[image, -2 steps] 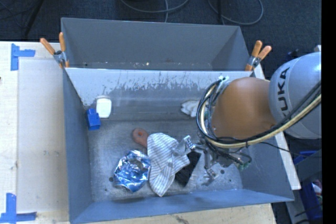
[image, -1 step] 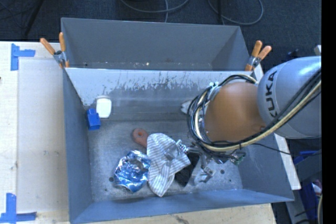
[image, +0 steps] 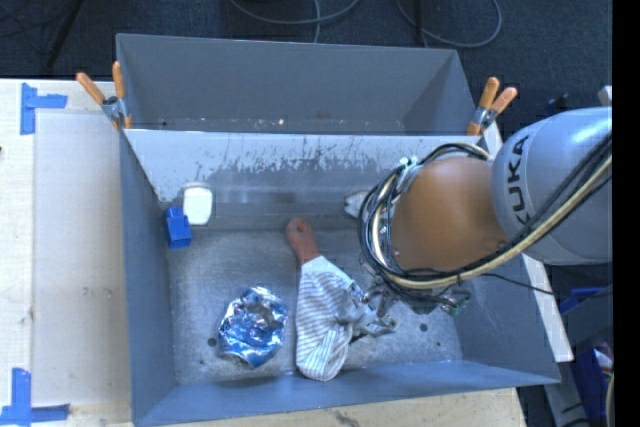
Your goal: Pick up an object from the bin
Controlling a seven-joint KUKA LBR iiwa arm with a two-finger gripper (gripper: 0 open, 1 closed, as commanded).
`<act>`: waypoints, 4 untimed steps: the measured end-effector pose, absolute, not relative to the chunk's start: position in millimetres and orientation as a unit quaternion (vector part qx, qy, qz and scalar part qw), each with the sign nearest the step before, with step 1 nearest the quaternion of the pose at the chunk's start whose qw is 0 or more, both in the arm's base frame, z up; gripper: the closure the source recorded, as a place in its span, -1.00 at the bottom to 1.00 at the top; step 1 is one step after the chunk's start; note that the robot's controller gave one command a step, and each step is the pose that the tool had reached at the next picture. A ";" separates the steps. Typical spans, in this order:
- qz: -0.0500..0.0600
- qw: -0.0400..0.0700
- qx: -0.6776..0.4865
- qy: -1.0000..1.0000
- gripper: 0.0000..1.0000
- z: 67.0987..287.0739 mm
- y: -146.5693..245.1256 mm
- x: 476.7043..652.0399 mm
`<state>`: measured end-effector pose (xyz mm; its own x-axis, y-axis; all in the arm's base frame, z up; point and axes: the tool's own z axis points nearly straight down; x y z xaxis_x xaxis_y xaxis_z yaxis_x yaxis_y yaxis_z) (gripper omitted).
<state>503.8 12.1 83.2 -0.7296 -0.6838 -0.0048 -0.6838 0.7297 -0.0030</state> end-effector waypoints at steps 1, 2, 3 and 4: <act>-0.001 0.003 -0.368 0.930 1.00 83.2 12.0 503.8; 0.000 0.002 -0.367 0.930 1.00 86.6 12.3 502.9; 0.001 0.000 -0.367 0.930 1.00 102.5 12.3 501.3; 0.000 0.000 -0.366 0.930 1.00 115.8 12.3 502.1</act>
Offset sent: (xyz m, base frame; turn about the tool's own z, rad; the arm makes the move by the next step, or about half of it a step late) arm 0.0001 0.0000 0.0553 0.0000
